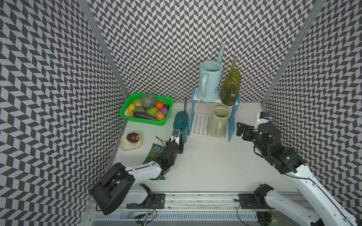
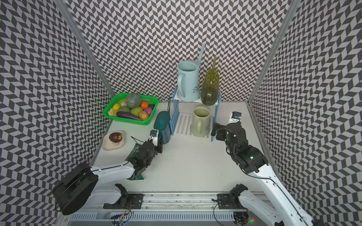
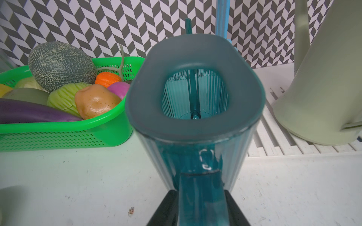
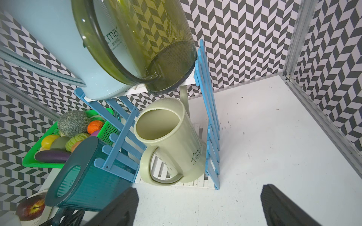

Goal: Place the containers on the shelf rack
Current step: 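Pick up a container from the center of the board.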

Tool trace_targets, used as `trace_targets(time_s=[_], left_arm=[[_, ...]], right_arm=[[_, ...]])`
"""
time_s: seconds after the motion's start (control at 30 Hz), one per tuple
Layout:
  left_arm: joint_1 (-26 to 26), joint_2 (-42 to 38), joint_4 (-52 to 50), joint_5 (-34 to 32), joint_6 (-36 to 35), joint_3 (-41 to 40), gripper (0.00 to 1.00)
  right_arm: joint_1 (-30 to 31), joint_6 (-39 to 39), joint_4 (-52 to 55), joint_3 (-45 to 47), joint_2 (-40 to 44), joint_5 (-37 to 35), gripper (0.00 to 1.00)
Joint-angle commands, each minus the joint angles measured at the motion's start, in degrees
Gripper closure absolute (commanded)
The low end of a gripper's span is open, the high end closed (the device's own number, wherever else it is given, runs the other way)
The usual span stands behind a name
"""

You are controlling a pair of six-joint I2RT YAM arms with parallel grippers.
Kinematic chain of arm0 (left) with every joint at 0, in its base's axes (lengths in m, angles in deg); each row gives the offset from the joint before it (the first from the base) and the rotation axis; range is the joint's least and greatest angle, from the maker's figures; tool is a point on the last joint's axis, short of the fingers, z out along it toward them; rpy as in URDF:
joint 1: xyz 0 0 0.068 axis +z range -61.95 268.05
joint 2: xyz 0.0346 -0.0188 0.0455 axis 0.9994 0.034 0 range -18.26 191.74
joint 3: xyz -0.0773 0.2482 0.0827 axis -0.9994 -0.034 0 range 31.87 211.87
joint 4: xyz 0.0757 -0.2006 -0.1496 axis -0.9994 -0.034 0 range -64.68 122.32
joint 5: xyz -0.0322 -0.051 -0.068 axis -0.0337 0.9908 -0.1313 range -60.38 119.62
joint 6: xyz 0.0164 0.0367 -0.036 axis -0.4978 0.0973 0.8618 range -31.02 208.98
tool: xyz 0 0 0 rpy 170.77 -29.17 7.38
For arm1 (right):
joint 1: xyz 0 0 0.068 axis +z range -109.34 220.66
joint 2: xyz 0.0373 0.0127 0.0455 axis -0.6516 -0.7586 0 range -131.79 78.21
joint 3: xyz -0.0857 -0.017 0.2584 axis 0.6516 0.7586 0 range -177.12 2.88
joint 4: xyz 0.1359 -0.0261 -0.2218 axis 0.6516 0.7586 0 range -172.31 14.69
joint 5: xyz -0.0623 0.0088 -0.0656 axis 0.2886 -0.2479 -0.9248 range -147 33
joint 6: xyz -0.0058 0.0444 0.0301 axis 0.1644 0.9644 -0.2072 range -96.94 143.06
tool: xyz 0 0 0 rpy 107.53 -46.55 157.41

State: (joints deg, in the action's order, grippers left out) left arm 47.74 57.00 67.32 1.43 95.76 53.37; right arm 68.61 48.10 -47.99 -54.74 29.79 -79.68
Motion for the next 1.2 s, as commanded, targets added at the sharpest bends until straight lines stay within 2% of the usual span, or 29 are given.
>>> trace_targets(time_s=[0.0, 0.13, 0.4, 0.5, 0.57, 0.83, 1.03, 1.17], left_arm=[[0.64, 0.81, 5.87, -1.33, -0.98, -0.42, 0.71], [0.85, 0.27, 6.11, -1.45, -1.20, -0.55, 0.83], [1.81, -5.59, 0.35, -1.30, -0.64, 1.69, 0.93], [2.01, -10.08, -5.96, -0.71, 0.93, 4.37, 0.95], [2.25, -13.11, -14.03, -0.44, 3.04, 7.66, 0.95], [2.79, -24.41, -38.46, 7.24, 5.23, 14.98, 0.97], [2.63, -34.90, -50.75, 14.29, 2.11, 18.20, 0.97], [2.57, -38.27, -58.44, 17.53, 0.20, 20.92, 0.97]], right_arm=[[-0.26, -0.33, -1.21, 0.66, 1.12, -0.50, 0.00], [-0.26, -0.22, -1.13, 0.76, 1.22, -0.44, 0.00], [-0.26, -0.36, -1.10, 1.01, 1.47, -0.35, 0.00], [-0.26, -0.36, -1.03, 1.19, 1.90, -0.35, 0.00], [-0.26, -0.34, -1.06, 1.27, 2.29, -0.28, 0.00], [-0.26, -0.61, -0.86, 2.31, 2.70, 0.64, 0.00], [-0.26, -4.80, -2.33, 3.92, 3.15, 8.24, 0.00], [-0.26, -10.27, -4.49, 5.66, 5.09, 12.75, 0.00]])
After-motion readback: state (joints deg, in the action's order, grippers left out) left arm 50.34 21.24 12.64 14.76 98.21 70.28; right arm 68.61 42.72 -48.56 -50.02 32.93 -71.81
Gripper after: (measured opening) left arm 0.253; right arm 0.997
